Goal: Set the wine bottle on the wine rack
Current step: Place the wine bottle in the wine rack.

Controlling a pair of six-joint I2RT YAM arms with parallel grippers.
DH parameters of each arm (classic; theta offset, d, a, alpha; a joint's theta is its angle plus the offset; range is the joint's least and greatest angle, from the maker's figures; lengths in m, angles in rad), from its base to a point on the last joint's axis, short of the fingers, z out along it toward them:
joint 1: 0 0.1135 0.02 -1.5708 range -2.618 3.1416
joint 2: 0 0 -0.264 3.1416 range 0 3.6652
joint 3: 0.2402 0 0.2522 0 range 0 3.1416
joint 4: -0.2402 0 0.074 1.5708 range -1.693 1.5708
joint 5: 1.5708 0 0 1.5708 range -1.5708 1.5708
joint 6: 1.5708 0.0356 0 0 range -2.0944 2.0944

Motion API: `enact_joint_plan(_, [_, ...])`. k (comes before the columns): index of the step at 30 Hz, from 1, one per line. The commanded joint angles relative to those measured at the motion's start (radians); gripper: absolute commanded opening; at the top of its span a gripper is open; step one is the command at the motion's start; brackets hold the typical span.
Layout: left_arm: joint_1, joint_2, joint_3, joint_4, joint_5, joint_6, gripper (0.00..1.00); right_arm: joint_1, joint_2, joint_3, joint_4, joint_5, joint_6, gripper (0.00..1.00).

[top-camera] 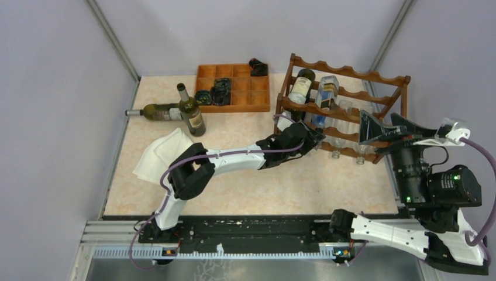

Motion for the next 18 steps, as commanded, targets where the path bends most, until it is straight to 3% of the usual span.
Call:
enact_joint_plan(1, [0.028,-0.003,0.031,-0.01,-0.032,-0.013,0.52,0.009,-0.011,0.0,0.014,0.012,0.006,0.98])
enact_joint_plan(4, [0.028,-0.011,0.01,0.012,-0.027,-0.01,0.58,0.009,-0.015,0.0,0.011,0.013,0.006,0.98])
enact_joint_plan(13, [0.022,-0.073,-0.091,0.045,0.013,0.013,0.93,0.009,-0.018,-0.013,-0.003,0.012,0.02,0.98])
enact_joint_plan(18, [-0.005,-0.136,-0.148,0.067,0.041,0.074,0.98,0.009,-0.017,-0.016,-0.021,-0.001,0.031,0.98])
